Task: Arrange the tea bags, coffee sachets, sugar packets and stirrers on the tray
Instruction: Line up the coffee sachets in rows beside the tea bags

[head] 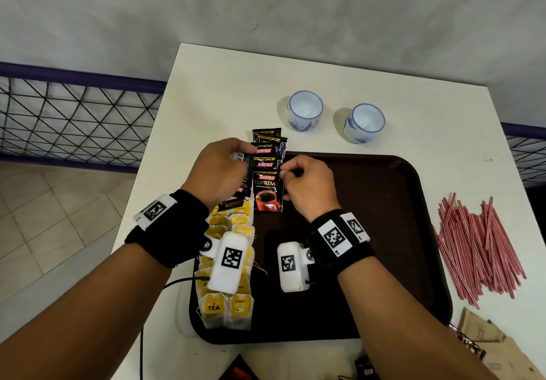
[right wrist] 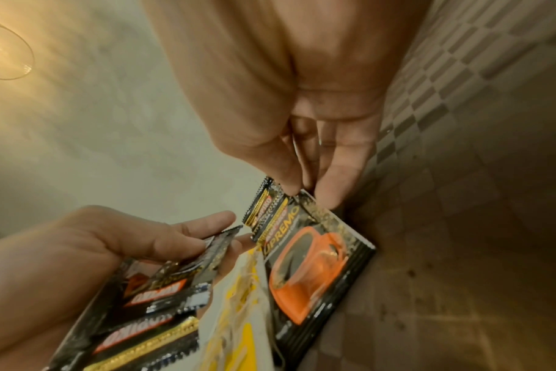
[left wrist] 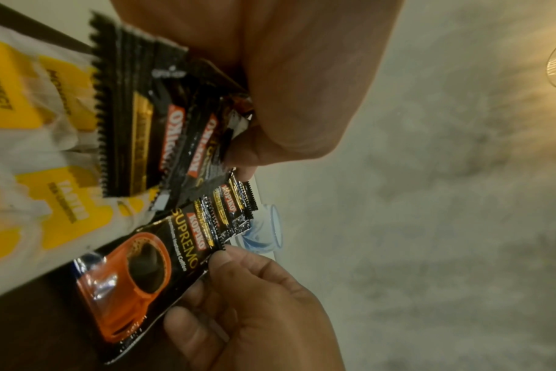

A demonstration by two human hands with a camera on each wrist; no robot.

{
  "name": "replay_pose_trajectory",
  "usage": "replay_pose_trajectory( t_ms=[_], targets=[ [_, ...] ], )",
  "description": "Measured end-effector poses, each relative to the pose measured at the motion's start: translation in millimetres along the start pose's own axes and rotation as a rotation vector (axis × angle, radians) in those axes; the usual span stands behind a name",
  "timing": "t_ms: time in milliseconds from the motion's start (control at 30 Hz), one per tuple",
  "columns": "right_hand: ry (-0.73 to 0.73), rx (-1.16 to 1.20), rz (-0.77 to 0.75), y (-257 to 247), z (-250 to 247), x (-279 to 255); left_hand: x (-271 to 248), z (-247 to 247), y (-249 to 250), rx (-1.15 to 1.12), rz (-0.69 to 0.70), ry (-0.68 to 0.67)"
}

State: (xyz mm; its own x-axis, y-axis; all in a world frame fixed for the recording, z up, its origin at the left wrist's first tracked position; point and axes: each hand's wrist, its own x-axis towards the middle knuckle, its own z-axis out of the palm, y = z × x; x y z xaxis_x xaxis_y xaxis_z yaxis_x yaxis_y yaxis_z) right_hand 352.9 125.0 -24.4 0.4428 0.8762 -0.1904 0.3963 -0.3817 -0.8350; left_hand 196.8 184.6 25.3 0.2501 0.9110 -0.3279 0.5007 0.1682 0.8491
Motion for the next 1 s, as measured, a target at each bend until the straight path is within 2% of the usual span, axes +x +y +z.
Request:
replay_pose_trajectory(
  t_ms=[700, 1000],
  targets=[
    [0.015, 0.074, 0.005, 4, 4, 0, 1, 1, 2, -0.012, 0.004, -0.027],
    [0.074, 0.111, -0.032, 2, -6, -4, -9, -9, -9, -0.073, 0.106, 0.039]
  ],
)
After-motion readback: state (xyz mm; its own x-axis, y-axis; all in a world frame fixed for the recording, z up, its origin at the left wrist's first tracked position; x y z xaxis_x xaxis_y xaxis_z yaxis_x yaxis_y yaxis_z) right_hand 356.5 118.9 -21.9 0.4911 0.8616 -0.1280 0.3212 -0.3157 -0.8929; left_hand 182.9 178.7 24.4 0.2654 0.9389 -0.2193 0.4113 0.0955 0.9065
